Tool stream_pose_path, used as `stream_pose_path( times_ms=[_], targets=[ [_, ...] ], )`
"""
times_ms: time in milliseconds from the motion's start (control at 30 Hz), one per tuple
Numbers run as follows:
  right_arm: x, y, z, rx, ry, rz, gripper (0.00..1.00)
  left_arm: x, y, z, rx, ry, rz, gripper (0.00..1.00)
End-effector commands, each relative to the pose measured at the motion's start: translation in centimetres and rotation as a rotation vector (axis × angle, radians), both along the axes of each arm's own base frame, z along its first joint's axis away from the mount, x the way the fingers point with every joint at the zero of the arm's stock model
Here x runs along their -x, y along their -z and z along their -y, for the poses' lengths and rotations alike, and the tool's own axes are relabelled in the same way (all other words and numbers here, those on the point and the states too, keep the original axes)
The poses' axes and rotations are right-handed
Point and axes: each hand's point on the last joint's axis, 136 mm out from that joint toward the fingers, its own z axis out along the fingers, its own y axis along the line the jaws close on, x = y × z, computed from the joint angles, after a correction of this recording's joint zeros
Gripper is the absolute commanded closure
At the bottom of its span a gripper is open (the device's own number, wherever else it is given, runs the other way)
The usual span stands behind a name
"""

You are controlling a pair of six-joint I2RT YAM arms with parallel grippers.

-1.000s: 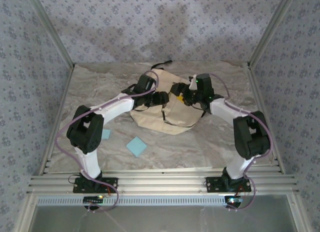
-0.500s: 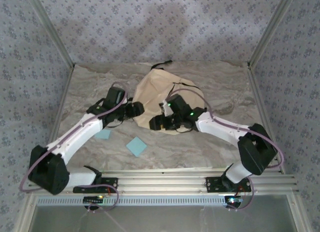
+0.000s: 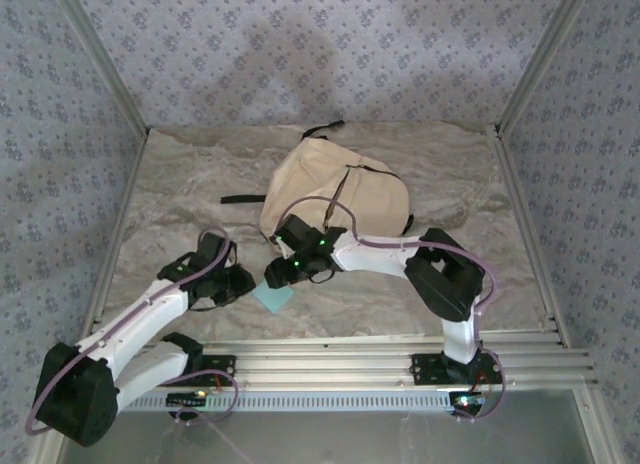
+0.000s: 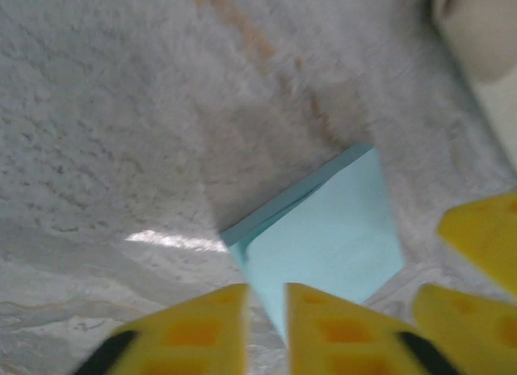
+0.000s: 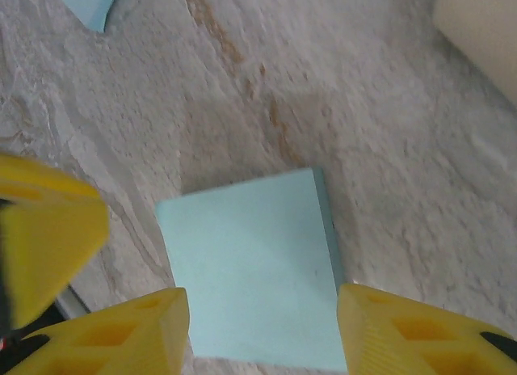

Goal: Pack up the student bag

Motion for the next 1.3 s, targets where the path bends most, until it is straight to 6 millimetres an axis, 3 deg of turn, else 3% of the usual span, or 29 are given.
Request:
stream_pose_path(
  times_ms=[0,333,667,833,1033,1267],
  targets=[
    [-0.8,1.2,0.3,0.083,-0.003,0.045,0.48,-0.3,0.0,0.5,0.074,-0.063,0.012,0.97],
    [-0.8,3.4,0.4,0.176,-0.004,0.063,0.49,1.2,2.6,0.9,0.111,-0.077,-0.053,1.0],
    [1.8,2.1,-1.6,0.04,-0.075,-0.041,0.49,0.3,4.7,2.1,0.087,-0.065,-0.087,1.0],
    [2.1,-0.4,-2.6,-0.092,-0.064,-0.092,0.51,0.2,5.3,2.9,0.071,-0.035,-0.116,1.0],
    [2.0,-2.8,-2.2,-0.169,-0.036,-0.097,0.53,0.4,5.6,3.1,0.059,-0.035,-0.125,1.0],
    [1.4,-1.3,-1.2,-0.144,0.014,-0.122,0.53,0.2,5.4,3.0,0.046,-0.036,-0.115,1.0]
  ],
)
